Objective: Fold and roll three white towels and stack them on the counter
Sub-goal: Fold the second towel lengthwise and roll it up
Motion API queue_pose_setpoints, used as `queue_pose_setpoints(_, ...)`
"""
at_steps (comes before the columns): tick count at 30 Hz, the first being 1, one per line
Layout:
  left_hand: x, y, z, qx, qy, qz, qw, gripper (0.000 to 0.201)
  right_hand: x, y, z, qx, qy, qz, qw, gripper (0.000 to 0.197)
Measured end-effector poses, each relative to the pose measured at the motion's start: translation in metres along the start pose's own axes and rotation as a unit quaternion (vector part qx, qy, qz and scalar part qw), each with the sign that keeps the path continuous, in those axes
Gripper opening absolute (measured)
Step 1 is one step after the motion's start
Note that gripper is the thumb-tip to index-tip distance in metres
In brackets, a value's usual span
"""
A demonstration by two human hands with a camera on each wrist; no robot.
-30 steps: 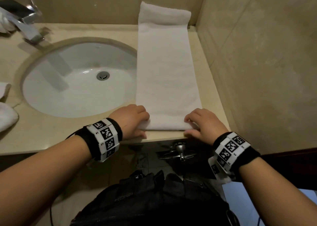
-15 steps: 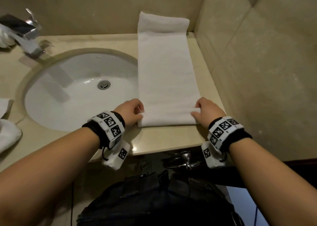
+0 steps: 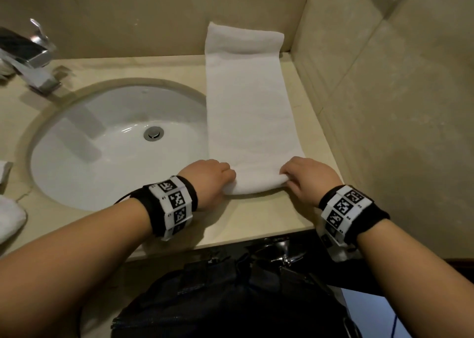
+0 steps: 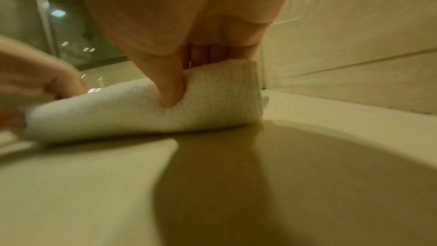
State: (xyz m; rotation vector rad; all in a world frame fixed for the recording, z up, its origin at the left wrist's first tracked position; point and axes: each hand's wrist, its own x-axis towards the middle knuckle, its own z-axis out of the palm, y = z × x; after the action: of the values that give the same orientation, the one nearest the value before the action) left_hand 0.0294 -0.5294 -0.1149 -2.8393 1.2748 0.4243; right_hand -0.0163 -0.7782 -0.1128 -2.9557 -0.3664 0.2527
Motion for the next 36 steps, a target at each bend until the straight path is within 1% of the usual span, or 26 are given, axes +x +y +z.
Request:
queue_pose_setpoints(2,0.005,-0.008,-0.008,-0.12,-0.006,-0.074,0.99,0.034,0.013,0.005,-0.008,0.031,-0.024,0.053,0.998,0.024)
queue_pose_setpoints(4,0.012,-0.019,-0.014,-0.219,-0.01,-0.137,0.966,0.033,0.028,0.01,-0.013,0.061,-0.051,0.113,0.99,0.026)
queue_pose_setpoints(6,0.016,-0.028,-0.017,-0.262,-0.001,-0.178,0.948,0.029,0.039,0.01,-0.012,0.051,-0.046,0.151,0.986,0.025)
queue_pose_setpoints(7,0.019,-0.031,-0.017,-0.259,0.006,-0.185,0.948,0.027,0.043,0.009,-0.011,0.019,-0.027,0.155,0.987,0.024)
queue_pose_setpoints(9,0.024,-0.035,-0.017,-0.239,0.006,-0.186,0.953,0.024,0.046,0.006,-0.007,-0.046,0.036,0.136,0.989,0.024)
queue_pose_setpoints(10,0.026,-0.035,-0.016,-0.233,0.006,-0.185,0.955,0.023,0.045,0.004,-0.006,-0.045,0.062,0.11,0.991,0.025)
queue_pose_setpoints(11,0.028,-0.036,-0.016,-0.231,0.009,-0.184,0.955,0.021,0.044,0.003,-0.006,-0.018,0.07,0.074,0.995,0.026)
queue_pose_setpoints(12,0.031,-0.037,-0.017,-0.23,0.014,-0.179,0.956,0.019,0.042,0.003,-0.007,0.013,0.056,0.035,0.998,0.028)
queue_pose_setpoints(13,0.033,-0.038,-0.017,-0.225,0.021,-0.17,0.959,0.018,0.04,0.002,-0.007,0.02,0.029,-0.003,0.999,0.034)
queue_pose_setpoints(15,0.038,-0.036,-0.018,-0.19,0.037,-0.133,0.972,0.018,0.039,0.002,-0.005,-0.022,-0.018,-0.049,0.998,0.043)
queue_pose_setpoints(16,0.039,-0.035,-0.018,-0.169,0.049,-0.103,0.979,0.02,0.04,0.002,-0.005,-0.034,-0.016,-0.055,0.998,0.042)
queue_pose_setpoints(18,0.04,-0.031,-0.018,-0.134,0.066,-0.043,0.988,0.025,0.047,0.003,-0.006,-0.018,-0.002,-0.041,0.999,0.033)
queue_pose_setpoints(19,0.039,-0.03,-0.017,-0.111,0.058,-0.028,0.992,0.033,0.052,0.003,-0.008,-0.006,-0.001,-0.031,1.0,0.03)
queue_pose_setpoints(20,0.039,-0.029,-0.016,-0.081,0.047,-0.022,0.995,0.042,0.057,0.004,-0.01,-0.001,-0.011,-0.022,1.0,0.029)
queue_pose_setpoints(21,0.039,-0.028,-0.014,-0.049,0.041,-0.018,0.998,0.047,0.063,0.005,-0.013,0.002,-0.03,-0.015,0.999,0.028)
queue_pose_setpoints(23,0.044,-0.029,-0.013,-0.026,0.051,-0.016,0.998,0.04,0.077,0.01,-0.02,0.025,-0.085,0.016,0.996,0.028)
queue_pose_setpoints(25,0.052,-0.037,-0.02,-0.093,0.048,-0.041,0.994,0.035,0.09,0.013,-0.027,0.072,-0.119,0.061,0.988,0.028)
queue_pose_setpoints(26,0.056,-0.042,-0.023,-0.135,0.027,-0.058,0.989,0.034,0.094,0.013,-0.029,0.084,-0.111,0.074,0.988,0.027)
queue_pose_setpoints(27,0.061,-0.049,-0.027,-0.176,0.001,-0.07,0.982,0.034,0.097,0.012,-0.03,0.085,-0.083,0.075,0.99,0.027)
queue_pose_setpoints(29,0.068,-0.06,-0.032,-0.245,-0.04,-0.09,0.964,0.033,0.096,0.009,-0.029,0.049,-0.014,0.032,0.998,0.033)
queue_pose_setpoints(30,0.07,-0.063,-0.034,-0.271,-0.058,-0.102,0.955,0.034,0.094,0.007,-0.026,0.02,-0.004,-0.001,1.0,0.036)
queue_pose_setpoints(31,0.073,-0.067,-0.036,-0.29,-0.073,-0.111,0.948,0.036,0.092,0.005,-0.022,-0.009,-0.009,-0.026,1.0,0.038)
queue_pose_setpoints(32,0.077,-0.07,-0.036,-0.296,-0.085,-0.117,0.944,0.036,0.094,0.004,-0.019,-0.035,-0.023,-0.034,0.999,0.037)
queue_pose_setpoints(33,0.08,-0.071,-0.035,-0.285,-0.088,-0.115,0.947,0.035,0.097,0.003,-0.017,-0.051,-0.034,-0.027,0.998,0.034)
queue_pose_setpoints(34,0.082,-0.072,-0.034,-0.252,-0.073,-0.105,0.959,0.034,0.103,0.003,-0.016,-0.055,-0.041,-0.012,0.998,0.031)
queue_pose_setpoints(36,0.082,-0.07,-0.033,-0.125,0.005,-0.071,0.99,0.039,0.117,0.004,-0.018,-0.02,-0.064,0.026,0.997,0.03)
